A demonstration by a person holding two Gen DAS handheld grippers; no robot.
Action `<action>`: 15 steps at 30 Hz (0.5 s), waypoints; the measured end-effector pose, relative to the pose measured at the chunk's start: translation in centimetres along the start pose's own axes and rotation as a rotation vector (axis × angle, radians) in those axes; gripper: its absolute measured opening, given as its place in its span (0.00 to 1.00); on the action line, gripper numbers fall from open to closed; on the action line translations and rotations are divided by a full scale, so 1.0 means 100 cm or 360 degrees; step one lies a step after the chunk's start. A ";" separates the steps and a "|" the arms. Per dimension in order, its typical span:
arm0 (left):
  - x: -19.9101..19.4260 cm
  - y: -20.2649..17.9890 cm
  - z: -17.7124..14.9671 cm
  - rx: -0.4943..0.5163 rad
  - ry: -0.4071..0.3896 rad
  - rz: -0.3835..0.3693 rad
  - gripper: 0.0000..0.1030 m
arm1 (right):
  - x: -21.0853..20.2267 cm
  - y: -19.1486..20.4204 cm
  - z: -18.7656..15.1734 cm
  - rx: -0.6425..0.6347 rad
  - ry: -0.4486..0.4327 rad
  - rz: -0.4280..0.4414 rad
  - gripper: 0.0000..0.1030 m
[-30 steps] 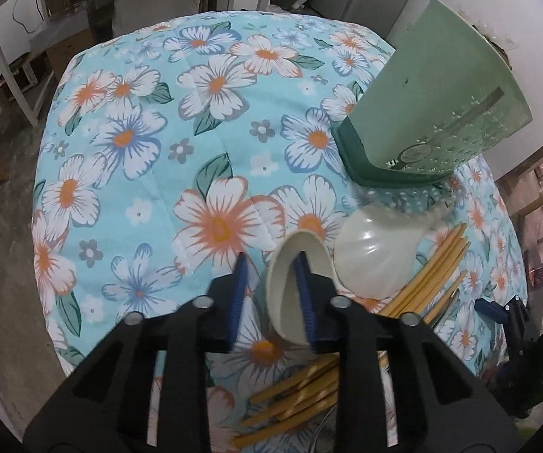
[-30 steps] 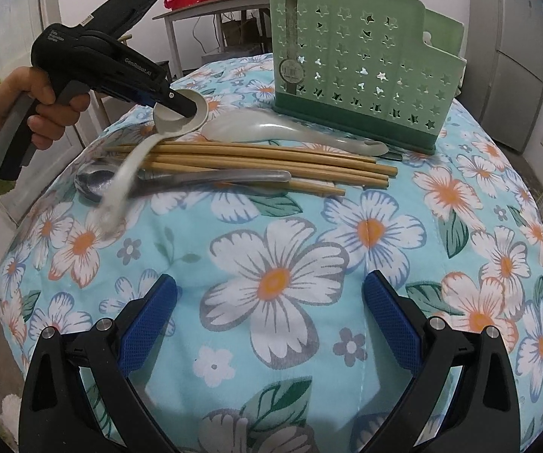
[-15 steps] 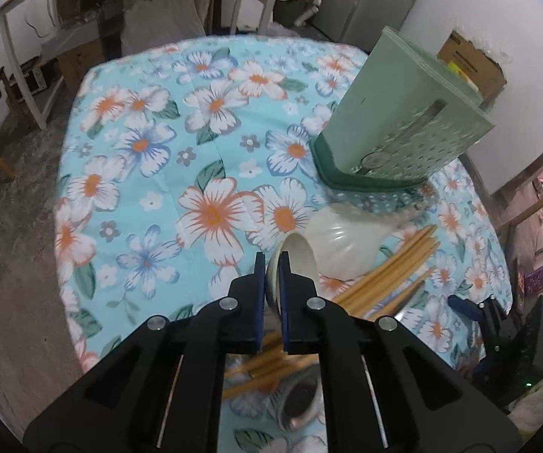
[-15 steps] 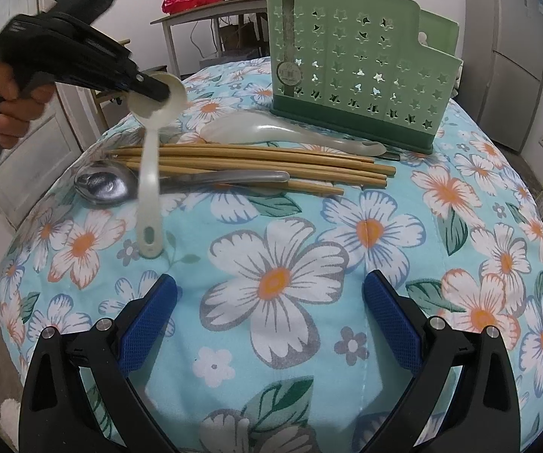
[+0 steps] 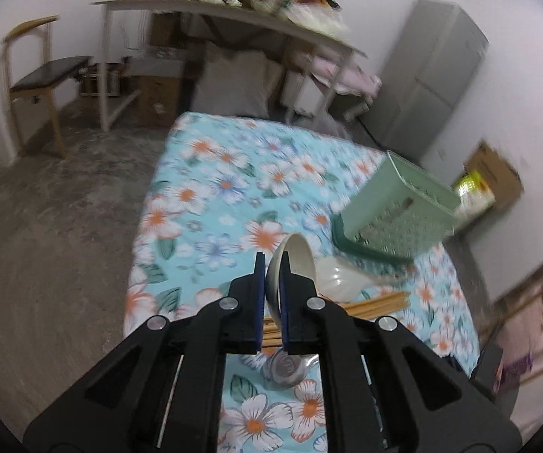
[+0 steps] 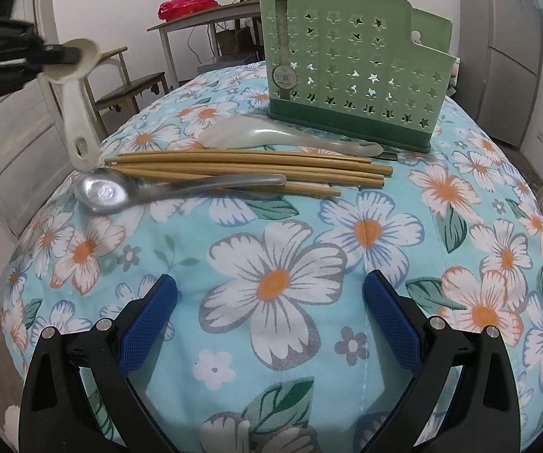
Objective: Organize utensils
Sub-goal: 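Lift the ladle with the left tool while the right tool reaches the metal spoon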
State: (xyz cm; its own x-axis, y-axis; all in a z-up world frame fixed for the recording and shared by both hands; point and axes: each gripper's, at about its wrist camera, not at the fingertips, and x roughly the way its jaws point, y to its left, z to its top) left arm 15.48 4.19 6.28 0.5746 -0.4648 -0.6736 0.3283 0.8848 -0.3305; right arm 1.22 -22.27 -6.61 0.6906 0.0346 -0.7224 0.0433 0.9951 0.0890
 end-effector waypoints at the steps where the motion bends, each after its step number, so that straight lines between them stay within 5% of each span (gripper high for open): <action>1: -0.005 0.005 -0.002 -0.0043 -0.0032 0.0009 0.05 | 0.000 0.000 0.000 0.0002 0.0001 0.0000 0.94; 9: -0.050 0.026 -0.021 -0.0251 -0.0336 0.0116 0.05 | -0.020 0.008 -0.002 -0.0047 -0.0063 -0.0050 0.92; 15: -0.060 0.038 -0.032 -0.0335 -0.0431 0.0164 0.05 | -0.039 0.051 0.004 -0.0288 -0.0182 0.0001 0.83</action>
State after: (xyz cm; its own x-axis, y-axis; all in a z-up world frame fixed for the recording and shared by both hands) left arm 10.90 10.42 6.93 0.7839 -0.3394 -0.5199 0.1132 0.9014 -0.4179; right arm -0.97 -17.36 -3.03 0.7686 0.0344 -0.6389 -0.0803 0.9958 -0.0430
